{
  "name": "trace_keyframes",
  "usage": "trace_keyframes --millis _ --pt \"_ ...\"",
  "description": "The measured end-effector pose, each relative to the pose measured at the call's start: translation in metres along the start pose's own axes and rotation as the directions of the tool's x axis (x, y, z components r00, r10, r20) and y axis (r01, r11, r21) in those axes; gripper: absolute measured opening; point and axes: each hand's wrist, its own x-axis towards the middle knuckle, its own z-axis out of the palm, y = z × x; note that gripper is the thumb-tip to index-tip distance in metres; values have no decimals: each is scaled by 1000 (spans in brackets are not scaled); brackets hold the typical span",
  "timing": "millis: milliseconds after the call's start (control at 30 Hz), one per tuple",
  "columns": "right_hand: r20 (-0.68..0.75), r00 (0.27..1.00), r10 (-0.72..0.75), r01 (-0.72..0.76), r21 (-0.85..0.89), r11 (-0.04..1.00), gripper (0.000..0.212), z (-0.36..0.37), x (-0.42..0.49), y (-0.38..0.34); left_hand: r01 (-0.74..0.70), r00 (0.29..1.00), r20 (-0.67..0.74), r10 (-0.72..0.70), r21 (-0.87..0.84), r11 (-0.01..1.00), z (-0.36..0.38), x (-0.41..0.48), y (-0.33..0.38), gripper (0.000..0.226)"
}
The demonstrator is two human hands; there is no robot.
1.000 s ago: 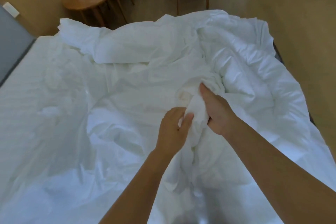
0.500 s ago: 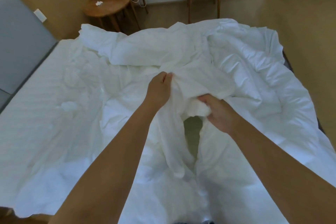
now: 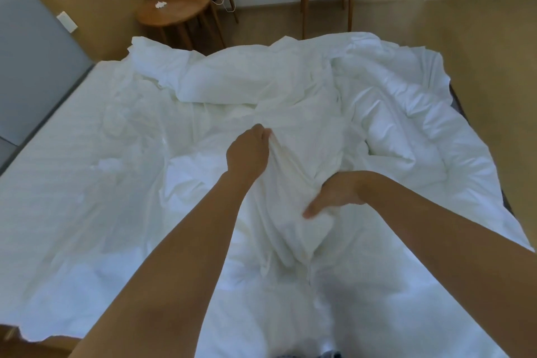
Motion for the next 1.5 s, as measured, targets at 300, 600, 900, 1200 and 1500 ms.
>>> trace_keyframes --millis 300,600,900,1200,1500 --pt "-267 923 -278 385 651 654 20 -21 0 -12 -151 985 40 168 -282 948 6 -41 47 39" --pt "-169 953 -252 295 711 638 24 -15 -3 -1 -75 977 163 140 -355 932 11 -18 45 55" --pt "-16 990 -140 136 357 924 43 14 -1 -1 -24 1000 -4 24 -90 996 -5 23 36 49" --pt "-277 932 -233 360 787 501 31 -19 6 -4 169 949 315 15 -547 820 18 -26 46 42" --pt "-54 957 -284 262 576 775 49 6 -4 8 -93 992 59 115 -289 953 16 15 59 48"
